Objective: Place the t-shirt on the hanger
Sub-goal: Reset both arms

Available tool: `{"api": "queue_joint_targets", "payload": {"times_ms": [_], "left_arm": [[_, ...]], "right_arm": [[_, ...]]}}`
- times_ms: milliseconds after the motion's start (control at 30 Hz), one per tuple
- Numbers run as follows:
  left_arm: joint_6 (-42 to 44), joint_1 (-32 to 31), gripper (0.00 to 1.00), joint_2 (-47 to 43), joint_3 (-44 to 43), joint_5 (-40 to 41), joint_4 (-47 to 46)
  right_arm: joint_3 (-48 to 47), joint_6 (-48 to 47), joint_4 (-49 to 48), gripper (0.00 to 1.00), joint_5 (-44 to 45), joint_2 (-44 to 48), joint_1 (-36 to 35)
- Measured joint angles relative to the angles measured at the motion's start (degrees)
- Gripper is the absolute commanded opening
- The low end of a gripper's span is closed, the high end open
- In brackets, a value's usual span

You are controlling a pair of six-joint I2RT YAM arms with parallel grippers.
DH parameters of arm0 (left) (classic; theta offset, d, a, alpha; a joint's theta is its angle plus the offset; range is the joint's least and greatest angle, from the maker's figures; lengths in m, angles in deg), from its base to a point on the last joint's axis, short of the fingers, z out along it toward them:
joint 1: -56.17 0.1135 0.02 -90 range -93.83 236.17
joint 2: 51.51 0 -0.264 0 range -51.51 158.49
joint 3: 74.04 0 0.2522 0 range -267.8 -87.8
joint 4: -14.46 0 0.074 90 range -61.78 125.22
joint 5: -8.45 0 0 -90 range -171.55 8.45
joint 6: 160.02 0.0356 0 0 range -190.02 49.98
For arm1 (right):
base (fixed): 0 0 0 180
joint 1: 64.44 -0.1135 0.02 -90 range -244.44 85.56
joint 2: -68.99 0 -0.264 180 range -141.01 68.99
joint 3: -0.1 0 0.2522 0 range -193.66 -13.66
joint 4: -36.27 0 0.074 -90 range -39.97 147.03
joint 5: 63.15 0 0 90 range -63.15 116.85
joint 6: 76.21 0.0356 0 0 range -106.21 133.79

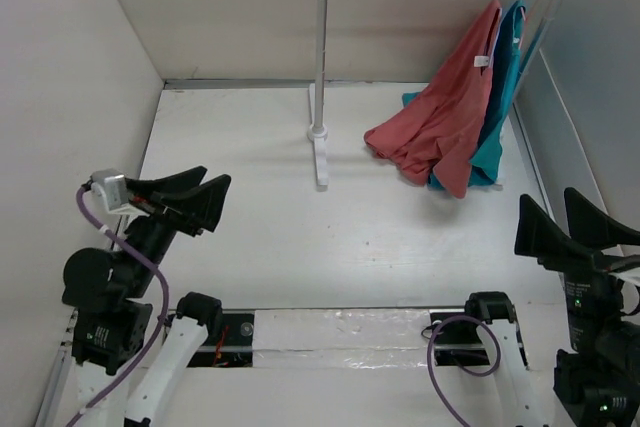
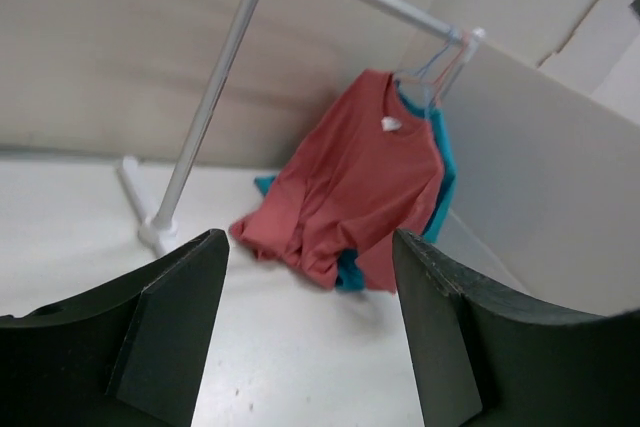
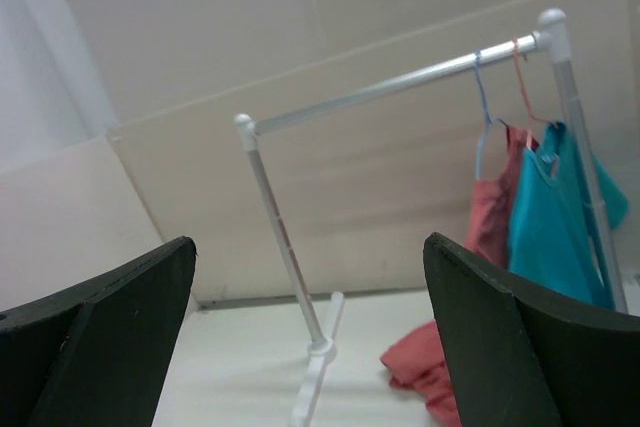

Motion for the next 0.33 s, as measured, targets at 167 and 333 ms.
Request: {"api": "queue_joint_targets", "payload": {"times_ms": [167, 333], "left_arm": [[0.22, 0.0, 0.63, 0.11, 3.74, 2.4, 7.43], [0.9, 0.0, 0.65, -1.31, 3.72, 3.5, 8.41]], "right_arm": [[0.31, -0.98, 6.08, 1.0, 3.56, -0.07, 0.0], [-0.42, -1.38, 7.21, 1.0, 4.87, -0.09, 0.0]]}}
